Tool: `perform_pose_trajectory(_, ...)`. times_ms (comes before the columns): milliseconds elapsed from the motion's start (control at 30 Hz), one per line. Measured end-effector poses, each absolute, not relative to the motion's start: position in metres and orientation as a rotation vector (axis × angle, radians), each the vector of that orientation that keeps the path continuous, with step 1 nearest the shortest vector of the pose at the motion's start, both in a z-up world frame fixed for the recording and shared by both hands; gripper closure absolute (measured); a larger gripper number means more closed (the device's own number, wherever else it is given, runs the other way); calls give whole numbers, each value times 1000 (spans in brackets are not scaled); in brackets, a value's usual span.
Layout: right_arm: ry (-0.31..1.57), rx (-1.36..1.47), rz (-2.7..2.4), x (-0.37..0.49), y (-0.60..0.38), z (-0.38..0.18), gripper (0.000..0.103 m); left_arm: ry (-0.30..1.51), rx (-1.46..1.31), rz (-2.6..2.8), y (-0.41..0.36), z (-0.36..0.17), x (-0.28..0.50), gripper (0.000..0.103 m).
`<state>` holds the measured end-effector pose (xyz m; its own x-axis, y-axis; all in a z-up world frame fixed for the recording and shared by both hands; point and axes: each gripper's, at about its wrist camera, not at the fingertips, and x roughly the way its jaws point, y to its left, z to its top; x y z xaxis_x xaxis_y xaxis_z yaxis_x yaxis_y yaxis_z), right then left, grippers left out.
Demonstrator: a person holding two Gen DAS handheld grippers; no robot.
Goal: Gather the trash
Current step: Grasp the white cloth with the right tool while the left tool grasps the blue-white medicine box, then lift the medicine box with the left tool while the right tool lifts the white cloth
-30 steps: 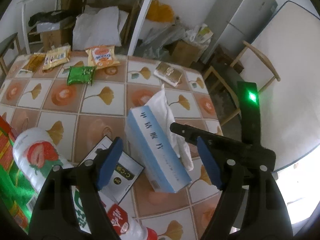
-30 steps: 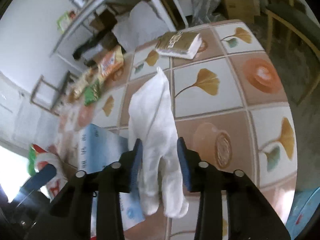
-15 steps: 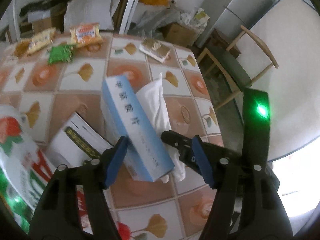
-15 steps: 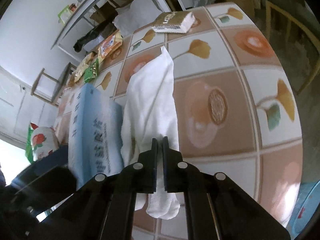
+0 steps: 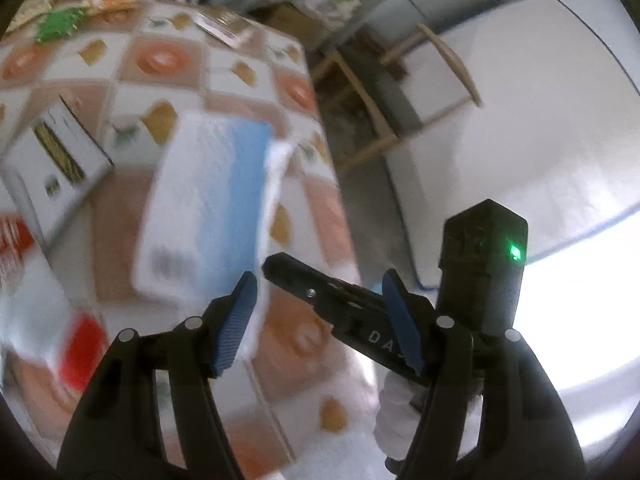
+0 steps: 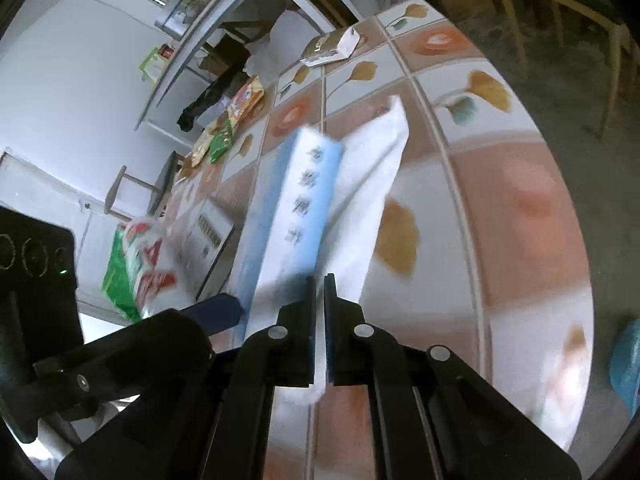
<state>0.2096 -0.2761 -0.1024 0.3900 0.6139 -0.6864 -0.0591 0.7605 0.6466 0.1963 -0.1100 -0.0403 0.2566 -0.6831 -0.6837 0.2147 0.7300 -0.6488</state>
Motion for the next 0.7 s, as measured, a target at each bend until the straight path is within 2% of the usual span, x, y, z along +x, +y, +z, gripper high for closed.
perform_pose_trajectory(167, 1097, 555, 465, 148, -280, -99, 99, 1192, -463, -768, -113, -39, 141, 43)
perform_pose_trajectory(300, 1081, 557, 392, 111, -302, -97, 99, 1140, -418, -781, -101, -37, 105, 41)
perform_pose_trajectory(567, 1002, 719, 334, 122, -340, -85, 97, 993, -328, -649, -80, -22, 109, 39)
perform_pose_trajectory(600, 996, 734, 341, 128, -339, -84, 96, 978, -323, -634, -79, -21, 110, 39)
perform_pose_trajectory(700, 997, 770, 347, 158, -328, -84, 81, 936, -280, -582, -73, -19, 115, 38)
